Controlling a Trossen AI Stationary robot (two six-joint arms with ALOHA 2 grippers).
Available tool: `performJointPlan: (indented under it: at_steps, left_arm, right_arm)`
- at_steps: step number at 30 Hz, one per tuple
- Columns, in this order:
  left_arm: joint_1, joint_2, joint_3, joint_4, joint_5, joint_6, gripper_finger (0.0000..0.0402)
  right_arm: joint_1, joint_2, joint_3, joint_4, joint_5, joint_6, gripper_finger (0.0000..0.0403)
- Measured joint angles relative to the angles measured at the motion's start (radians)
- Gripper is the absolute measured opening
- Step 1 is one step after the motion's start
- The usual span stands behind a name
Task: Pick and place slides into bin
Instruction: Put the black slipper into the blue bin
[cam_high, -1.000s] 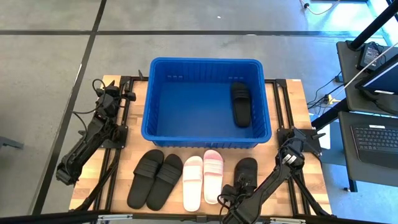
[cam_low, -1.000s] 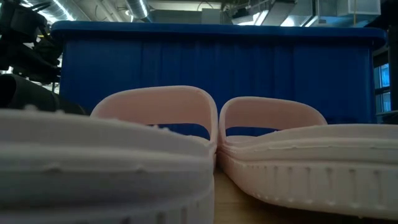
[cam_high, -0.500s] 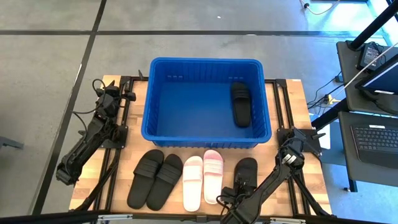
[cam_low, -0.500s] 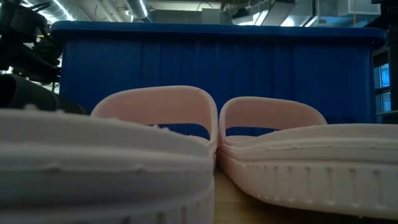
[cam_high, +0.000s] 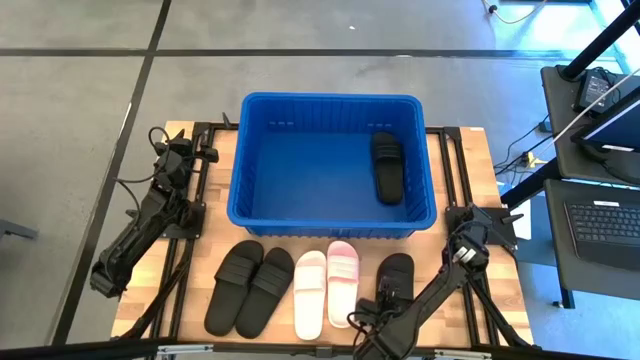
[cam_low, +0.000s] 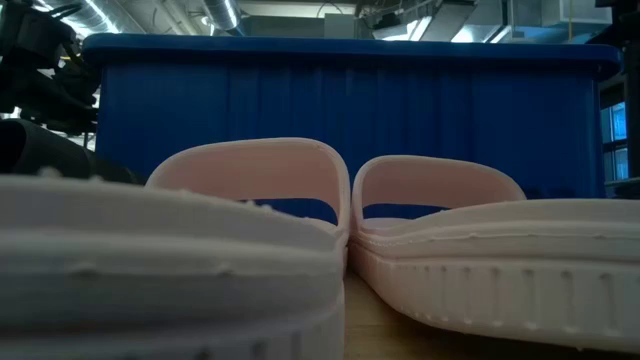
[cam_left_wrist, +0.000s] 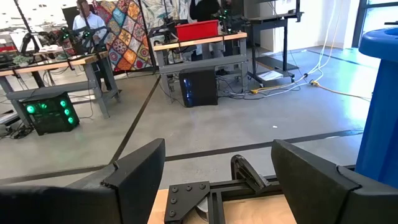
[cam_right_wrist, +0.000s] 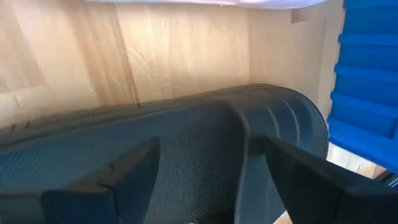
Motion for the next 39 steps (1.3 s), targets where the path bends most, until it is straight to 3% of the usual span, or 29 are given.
performJointPlan:
  at_steps: [11,21,25,39]
  left_arm:
    - [0.0,0.0,0.0,0.0,0.0,-0.035,0.029]
    - [0.0,0.0,0.0,0.0,0.0,-0.072,0.029]
    - [0.0,0.0,0.0,0.0,0.0,-0.072,0.029]
    - [0.0,0.0,0.0,0.0,0.019,-0.069,0.029]
  right_arm:
    - [-0.011,0.001,0.0,-0.006,0.001,0.038,0.0177]
    - [-0.013,0.001,0.0,-0.004,-0.037,0.113,0.001]
    - [-0.016,0.003,0.0,0.013,-0.068,0.185,0.0006]
    - [-0.068,-0.001,0.047,0.001,-0.092,0.179,0.0002]
